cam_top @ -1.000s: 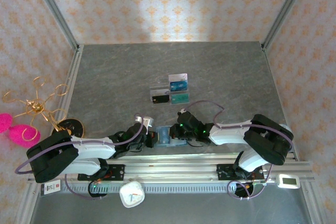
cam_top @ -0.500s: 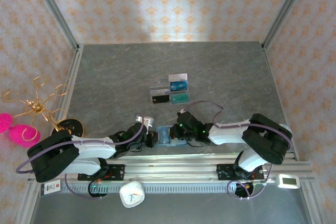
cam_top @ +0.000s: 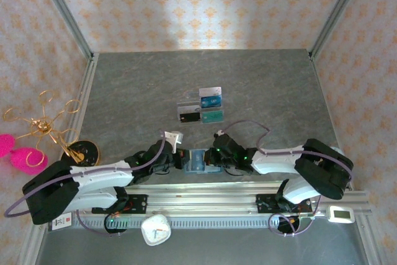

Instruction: Take the credit cards out of the card holder

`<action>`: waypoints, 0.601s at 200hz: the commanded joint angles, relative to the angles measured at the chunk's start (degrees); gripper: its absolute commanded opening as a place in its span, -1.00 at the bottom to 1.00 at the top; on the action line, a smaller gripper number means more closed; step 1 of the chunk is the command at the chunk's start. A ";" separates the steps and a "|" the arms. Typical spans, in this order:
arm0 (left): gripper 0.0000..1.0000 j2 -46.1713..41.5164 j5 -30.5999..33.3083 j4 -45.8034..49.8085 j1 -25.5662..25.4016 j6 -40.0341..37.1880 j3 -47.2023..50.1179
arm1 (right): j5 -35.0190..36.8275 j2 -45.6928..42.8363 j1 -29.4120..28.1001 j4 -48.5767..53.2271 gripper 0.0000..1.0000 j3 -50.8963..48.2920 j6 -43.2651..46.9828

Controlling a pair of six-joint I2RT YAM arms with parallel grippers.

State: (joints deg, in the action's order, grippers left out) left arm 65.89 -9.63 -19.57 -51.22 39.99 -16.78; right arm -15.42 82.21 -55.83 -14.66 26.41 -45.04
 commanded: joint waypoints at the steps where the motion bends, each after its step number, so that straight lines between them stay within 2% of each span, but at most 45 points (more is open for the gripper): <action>1: -1.00 4.41 0.53 -1.39 -1.37 -1.28 -1.02 | 0.92 0.52 -0.09 -0.32 -1.00 -0.57 -0.14; 52: -1.00 10.28 1.76 -2.51 -1.38 -0.56 0.08 | 1.12 -0.73 -0.14 -0.21 -1.00 -1.52 -0.56; 74: -1.00 12.47 0.40 -2.21 -1.43 -0.57 0.49 | 0.55 -0.58 -0.12 -0.94 -0.72 -1.80 -0.76; 90: -1.00 13.59 -0.73 -2.23 -1.49 -0.52 0.86 | -0.32 0.24 -0.13 -1.92 -0.60 -1.72 -0.74; 108: -1.00 13.72 -1.18 -2.22 -1.78 -0.59 1.28 | -1.35 1.61 -0.03 -3.15 -0.57 -1.65 -0.93; 120: -1.00 13.42 -1.24 -1.79 -1.86 -0.48 1.31 | -1.21 2.01 -0.07 -3.45 -0.65 -1.63 -1.27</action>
State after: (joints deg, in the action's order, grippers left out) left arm 78.11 -10.02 -24.23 -52.51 39.97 -17.23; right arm -16.14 82.72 -55.81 -17.04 25.80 -45.69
